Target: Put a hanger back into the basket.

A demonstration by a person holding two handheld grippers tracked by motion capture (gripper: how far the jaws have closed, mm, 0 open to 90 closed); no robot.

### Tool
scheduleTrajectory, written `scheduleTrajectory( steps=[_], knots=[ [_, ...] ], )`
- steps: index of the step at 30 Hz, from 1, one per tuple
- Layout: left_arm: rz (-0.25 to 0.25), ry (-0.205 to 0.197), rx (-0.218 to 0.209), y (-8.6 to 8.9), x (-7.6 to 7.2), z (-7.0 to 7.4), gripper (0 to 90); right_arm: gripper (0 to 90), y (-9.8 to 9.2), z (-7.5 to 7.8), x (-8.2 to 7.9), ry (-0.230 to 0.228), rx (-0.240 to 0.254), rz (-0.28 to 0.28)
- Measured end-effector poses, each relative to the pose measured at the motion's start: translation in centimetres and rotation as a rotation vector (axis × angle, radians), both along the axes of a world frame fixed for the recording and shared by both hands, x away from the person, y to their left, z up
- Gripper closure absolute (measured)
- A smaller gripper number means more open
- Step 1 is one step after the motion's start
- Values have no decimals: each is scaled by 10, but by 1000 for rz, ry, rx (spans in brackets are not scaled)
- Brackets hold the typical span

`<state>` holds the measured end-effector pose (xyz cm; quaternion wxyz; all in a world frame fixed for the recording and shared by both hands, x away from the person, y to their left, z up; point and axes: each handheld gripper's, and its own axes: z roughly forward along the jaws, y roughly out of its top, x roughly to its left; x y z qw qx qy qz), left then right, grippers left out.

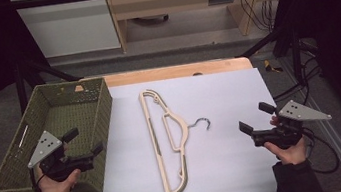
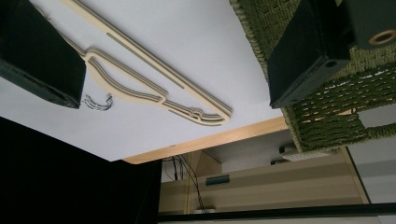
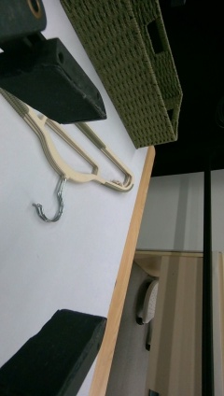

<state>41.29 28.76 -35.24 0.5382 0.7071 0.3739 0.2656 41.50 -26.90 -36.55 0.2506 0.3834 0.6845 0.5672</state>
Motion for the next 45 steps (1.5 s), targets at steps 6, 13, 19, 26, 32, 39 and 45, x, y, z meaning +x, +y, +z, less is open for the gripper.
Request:
scheduleTrajectory(
  steps=[6, 13, 19, 26, 32, 39, 45],
  knots=[
    [-8, 4, 5, 0, -3, -2, 51, 51, 12, 4, -2, 19, -25, 14],
    [-12, 4, 17, -3, -5, -2, 52, 61, 44, 5, -3, 59, -60, 57],
    [-21, 8, 30, -7, -5, -3, 50, 78, 74, -4, -1, 119, -105, 99],
    [-14, 11, 31, -7, -4, -5, 50, 102, 105, -21, 3, 186, -136, 146],
    [-13, 11, 38, -8, -4, -5, 50, 126, 141, -44, 8, 247, -214, 182],
    [-11, 2, 35, -6, -6, -3, 50, 221, 166, -76, 16, 352, -287, 194],
    [-12, 8, 37, -8, -6, -4, 52, 335, 174, -92, 20, 399, -299, 197]
  ],
)
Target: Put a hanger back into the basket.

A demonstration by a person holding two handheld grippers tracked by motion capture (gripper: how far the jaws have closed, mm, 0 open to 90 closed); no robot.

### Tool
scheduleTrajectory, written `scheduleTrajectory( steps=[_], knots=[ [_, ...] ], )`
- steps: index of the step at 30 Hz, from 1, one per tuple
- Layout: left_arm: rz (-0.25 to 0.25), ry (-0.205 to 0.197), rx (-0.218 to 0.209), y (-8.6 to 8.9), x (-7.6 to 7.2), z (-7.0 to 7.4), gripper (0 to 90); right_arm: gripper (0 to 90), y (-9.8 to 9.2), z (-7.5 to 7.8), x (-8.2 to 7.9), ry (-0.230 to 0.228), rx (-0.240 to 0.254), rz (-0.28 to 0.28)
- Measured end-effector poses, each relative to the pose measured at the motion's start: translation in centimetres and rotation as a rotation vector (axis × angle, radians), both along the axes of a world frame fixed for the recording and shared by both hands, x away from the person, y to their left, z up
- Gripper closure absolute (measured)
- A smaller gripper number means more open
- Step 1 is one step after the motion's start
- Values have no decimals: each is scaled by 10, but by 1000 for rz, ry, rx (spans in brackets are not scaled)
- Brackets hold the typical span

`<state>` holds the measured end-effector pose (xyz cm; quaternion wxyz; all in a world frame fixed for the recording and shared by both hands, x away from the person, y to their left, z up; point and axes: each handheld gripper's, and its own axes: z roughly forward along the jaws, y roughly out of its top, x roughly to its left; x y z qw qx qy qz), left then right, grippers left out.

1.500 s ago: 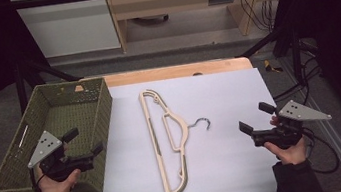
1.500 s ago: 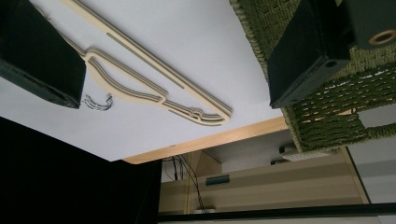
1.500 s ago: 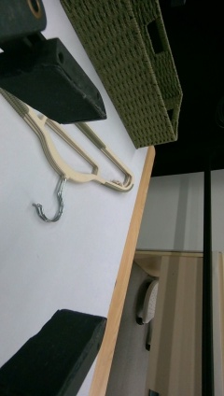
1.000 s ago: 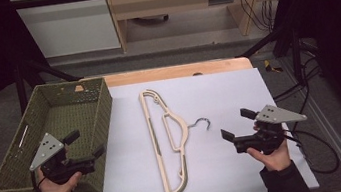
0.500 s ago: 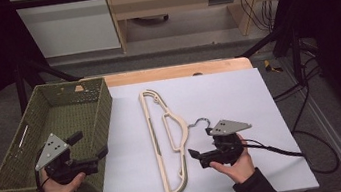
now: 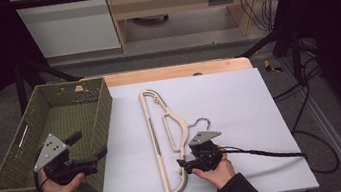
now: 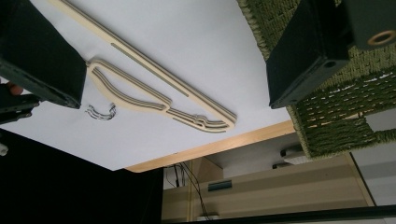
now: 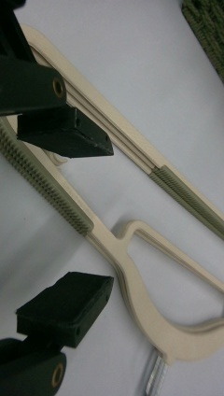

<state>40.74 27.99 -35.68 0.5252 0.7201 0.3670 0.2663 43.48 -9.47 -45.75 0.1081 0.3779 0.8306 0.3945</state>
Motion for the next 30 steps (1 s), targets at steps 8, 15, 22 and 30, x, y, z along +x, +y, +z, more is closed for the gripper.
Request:
scheduleTrajectory(
  steps=[8, 15, 22, 30],
  knots=[
    [-1, 9, 6, -2, 1, -2, 53, 504, 8, -15, 5, 81, -20, -27],
    [-1, 11, 7, -2, 2, -2, 55, 587, 6, -13, 8, 125, -10, -24],
    [1, 16, 9, -2, 2, -3, 58, 673, -1, -8, 9, 136, -26, -52],
    [-2, 20, 16, -4, 2, -4, 59, 662, -17, -3, 12, 148, -53, -124]
  ],
)
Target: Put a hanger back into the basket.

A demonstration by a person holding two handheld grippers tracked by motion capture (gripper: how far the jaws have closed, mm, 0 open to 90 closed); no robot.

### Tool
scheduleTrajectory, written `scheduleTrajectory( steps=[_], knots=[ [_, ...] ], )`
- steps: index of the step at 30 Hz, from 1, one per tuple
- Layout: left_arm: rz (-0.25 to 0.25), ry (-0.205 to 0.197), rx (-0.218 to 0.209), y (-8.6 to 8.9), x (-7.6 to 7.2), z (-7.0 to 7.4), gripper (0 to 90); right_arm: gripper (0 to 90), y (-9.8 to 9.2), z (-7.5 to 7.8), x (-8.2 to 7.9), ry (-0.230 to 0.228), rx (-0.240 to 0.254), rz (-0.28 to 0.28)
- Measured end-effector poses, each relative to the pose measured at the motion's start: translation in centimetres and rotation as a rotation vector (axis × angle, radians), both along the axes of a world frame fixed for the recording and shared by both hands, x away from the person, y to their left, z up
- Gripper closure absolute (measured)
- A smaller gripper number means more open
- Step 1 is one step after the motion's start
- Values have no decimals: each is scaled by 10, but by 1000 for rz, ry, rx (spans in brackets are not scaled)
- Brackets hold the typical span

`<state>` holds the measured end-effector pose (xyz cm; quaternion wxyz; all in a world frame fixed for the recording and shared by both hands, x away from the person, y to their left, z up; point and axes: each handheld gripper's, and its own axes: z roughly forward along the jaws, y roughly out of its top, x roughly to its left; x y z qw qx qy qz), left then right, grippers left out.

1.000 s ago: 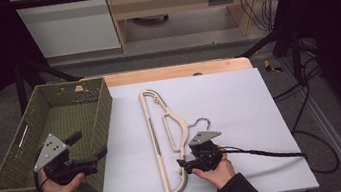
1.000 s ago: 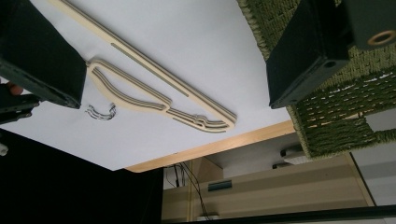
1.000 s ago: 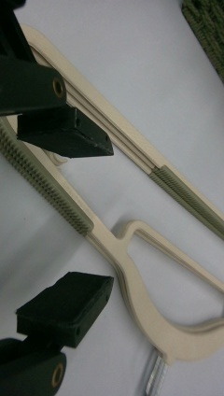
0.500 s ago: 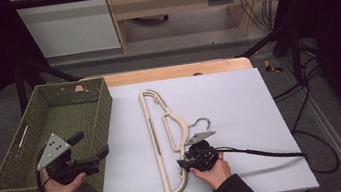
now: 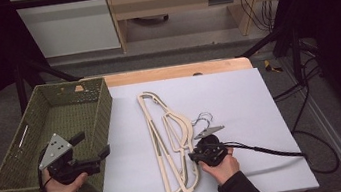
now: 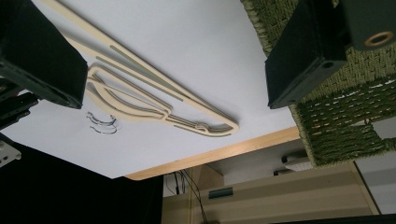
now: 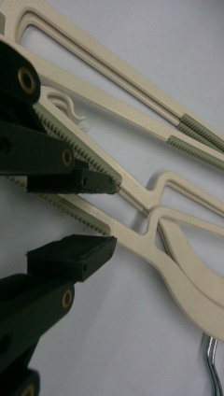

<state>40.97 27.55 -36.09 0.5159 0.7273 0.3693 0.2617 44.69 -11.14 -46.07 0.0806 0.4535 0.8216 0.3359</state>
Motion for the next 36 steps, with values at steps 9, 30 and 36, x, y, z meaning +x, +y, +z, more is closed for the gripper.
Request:
scheduleTrajectory(
  steps=[9, 30, 36],
  knots=[
    [-5, 3, 6, -2, 0, -1, 60, 682, 1, -4, 1, 21, -13, -6],
    [-18, 9, 17, -11, 0, -3, 64, 800, -14, -6, 8, 91, 22, -97],
    [-21, 12, 23, -12, 0, -4, 66, 802, -18, -3, 8, 98, 36, -86]
  ],
)
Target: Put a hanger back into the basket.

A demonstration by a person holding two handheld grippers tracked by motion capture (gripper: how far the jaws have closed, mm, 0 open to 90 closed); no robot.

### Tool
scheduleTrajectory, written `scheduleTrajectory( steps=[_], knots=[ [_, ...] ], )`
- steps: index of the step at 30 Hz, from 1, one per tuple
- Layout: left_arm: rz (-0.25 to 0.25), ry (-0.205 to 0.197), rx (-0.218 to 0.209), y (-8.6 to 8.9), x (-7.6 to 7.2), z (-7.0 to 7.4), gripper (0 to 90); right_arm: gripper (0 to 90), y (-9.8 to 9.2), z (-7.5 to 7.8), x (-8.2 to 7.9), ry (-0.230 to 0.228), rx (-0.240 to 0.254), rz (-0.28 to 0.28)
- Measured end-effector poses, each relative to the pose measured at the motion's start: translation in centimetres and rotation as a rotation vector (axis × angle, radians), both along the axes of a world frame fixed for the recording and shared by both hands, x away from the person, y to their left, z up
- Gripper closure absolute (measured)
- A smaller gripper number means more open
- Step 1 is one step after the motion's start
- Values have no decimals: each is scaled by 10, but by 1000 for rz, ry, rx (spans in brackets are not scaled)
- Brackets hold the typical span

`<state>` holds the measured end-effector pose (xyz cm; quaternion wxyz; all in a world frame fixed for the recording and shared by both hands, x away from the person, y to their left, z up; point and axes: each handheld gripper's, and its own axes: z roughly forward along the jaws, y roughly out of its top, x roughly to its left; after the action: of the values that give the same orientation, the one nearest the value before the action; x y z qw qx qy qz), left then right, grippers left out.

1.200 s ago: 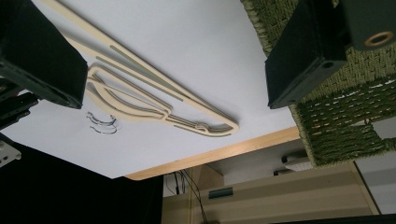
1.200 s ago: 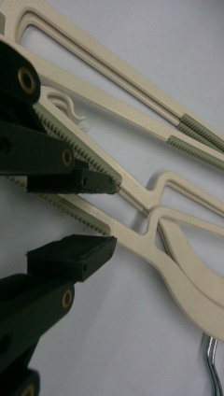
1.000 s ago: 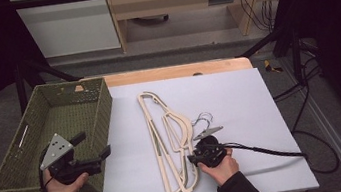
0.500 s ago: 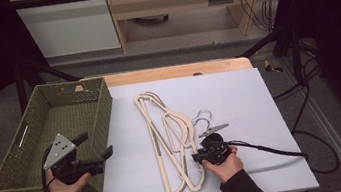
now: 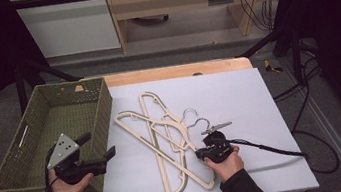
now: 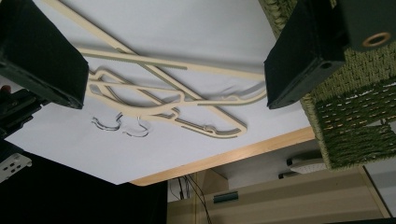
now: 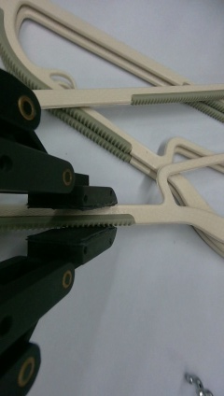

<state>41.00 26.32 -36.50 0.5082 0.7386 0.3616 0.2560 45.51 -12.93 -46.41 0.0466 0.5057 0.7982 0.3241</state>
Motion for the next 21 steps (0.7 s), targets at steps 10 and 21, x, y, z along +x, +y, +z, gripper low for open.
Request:
scheduleTrajectory(
  steps=[10, 21],
  knots=[
    [-19, 6, 0, -10, -2, 1, 69, 806, -11, 17, -9, -115, 26, 77],
    [-88, 21, 55, -49, 9, 6, 75, 808, -13, 21, -13, -154, 35, 113]
  ],
)
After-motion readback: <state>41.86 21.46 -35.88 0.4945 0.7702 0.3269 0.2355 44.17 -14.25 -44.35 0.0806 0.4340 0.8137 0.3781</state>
